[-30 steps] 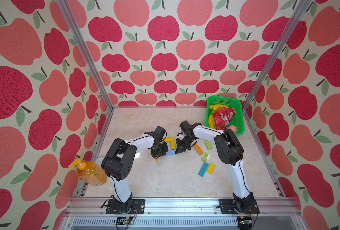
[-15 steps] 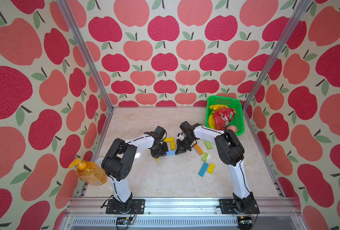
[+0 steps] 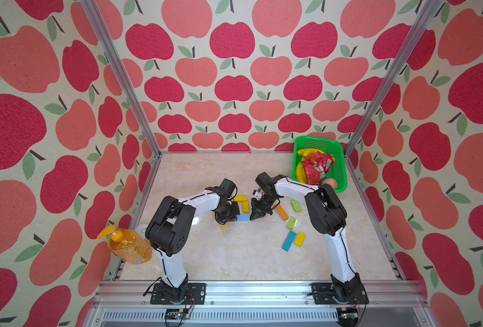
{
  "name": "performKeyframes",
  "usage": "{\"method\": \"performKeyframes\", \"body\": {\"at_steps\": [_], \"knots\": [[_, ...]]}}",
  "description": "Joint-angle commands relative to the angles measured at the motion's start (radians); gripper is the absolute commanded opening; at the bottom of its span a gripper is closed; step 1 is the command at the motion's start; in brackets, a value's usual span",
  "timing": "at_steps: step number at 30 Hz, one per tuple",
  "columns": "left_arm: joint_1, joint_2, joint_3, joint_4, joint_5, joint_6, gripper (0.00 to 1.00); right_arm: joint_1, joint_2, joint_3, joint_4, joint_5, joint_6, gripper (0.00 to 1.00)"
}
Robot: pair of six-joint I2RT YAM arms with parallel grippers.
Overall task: Assemble the letter p with building blocks
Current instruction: Assemble the building block at the center of the board.
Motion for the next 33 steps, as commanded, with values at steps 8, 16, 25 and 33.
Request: {"method": "performKeyframes", "body": {"at_steps": [8,16,25,33], "knots": [[-0.010,0.036,0.057,0.017,0.042,0.010,0.09,0.002,0.056,0.080,-0.049,-0.031,-0.030,0.06],[-0.004,0.033,0.051,0.016,0.041,0.010,0.09,-0.001,0.078,0.113,-0.069,-0.038,-0.037,0.06],[0.007,0.036,0.052,0.011,0.040,0.011,0.09,0.000,0.081,0.100,-0.060,-0.039,-0.029,0.08],[0.009,0.021,0.037,0.017,0.041,0.007,0.09,-0.003,0.074,0.100,-0.071,-0.025,-0.028,0.13]]}}
